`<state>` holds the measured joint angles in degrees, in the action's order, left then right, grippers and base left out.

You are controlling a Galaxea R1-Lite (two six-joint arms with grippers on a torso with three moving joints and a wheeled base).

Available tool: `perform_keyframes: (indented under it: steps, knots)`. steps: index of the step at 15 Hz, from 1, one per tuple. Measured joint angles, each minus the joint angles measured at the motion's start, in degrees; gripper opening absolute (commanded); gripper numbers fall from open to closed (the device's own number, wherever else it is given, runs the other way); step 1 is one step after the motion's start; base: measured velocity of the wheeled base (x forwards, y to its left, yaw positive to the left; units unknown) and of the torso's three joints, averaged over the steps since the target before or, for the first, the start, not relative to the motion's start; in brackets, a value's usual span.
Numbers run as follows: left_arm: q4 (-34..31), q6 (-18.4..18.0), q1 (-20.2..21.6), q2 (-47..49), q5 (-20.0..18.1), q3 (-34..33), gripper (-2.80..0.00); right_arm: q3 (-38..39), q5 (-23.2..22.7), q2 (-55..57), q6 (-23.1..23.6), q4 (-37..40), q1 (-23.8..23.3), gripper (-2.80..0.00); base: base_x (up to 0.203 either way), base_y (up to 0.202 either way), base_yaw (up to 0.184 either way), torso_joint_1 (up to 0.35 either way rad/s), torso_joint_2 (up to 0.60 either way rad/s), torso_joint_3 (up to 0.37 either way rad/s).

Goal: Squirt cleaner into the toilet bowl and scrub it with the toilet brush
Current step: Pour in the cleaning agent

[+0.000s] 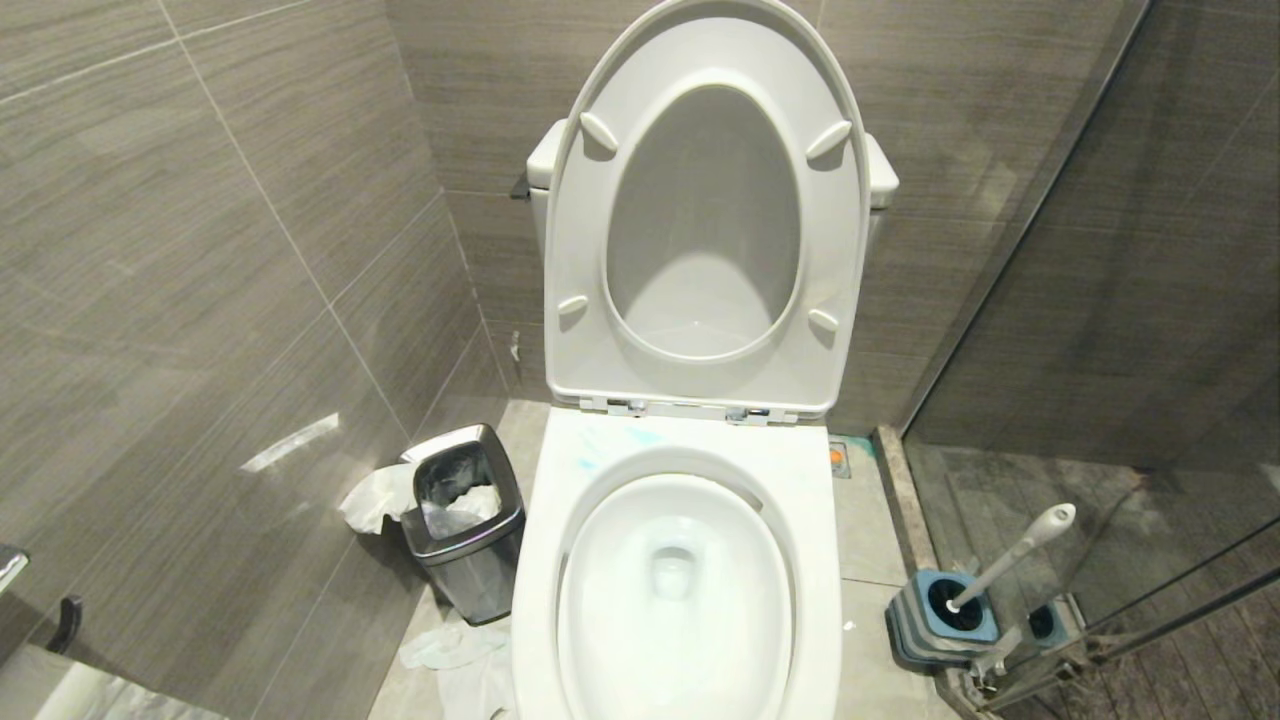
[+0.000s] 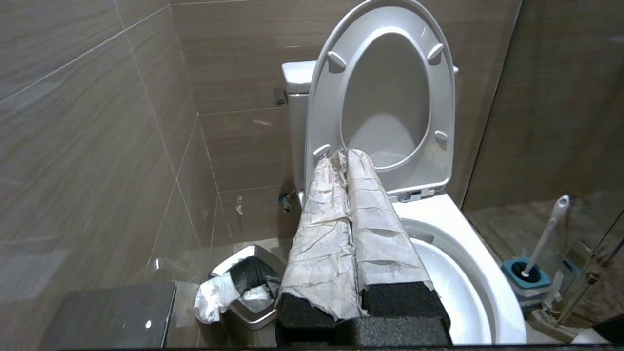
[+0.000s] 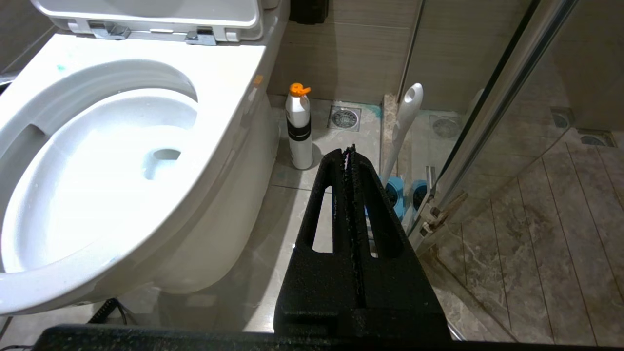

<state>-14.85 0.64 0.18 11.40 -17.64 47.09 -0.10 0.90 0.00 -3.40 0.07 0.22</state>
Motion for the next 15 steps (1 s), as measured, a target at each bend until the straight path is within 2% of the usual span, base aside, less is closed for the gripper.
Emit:
perform_keyframes:
  steps: [7, 10, 13, 15]
  knots:
    - [3.38, -3.80, -0.13, -7.92, 0.30, -12.05, -2.80, 0.00, 0.00, 0.00, -0.01, -0.02, 0.02, -2.80, 0.000, 0.000, 0.000, 0.000, 0.00, 0.000]
    - [12.80, -4.62, -0.13, -10.41, 1.64, -20.80, -2.80, 0.00, -0.02, 0.00, 0.01, -0.02, 0.05, -2.80, 0.000, 0.000, 0.000, 0.000, 0.00, 0.000]
    - [21.18, -6.32, -0.16, -11.13, 6.20, -30.07, -2.80, 0.00, -0.01, 0.00, 0.01, -0.02, 0.05, -2.80, 0.000, 0.000, 0.000, 0.000, 0.00, 0.000]
    - [22.16, -7.78, -0.18, -11.28, 11.35, -34.88, -2.80, 0.00, -0.02, 0.00, -0.01, -0.02, 0.02, -2.80, 0.000, 0.000, 0.000, 0.000, 0.00, 0.000]
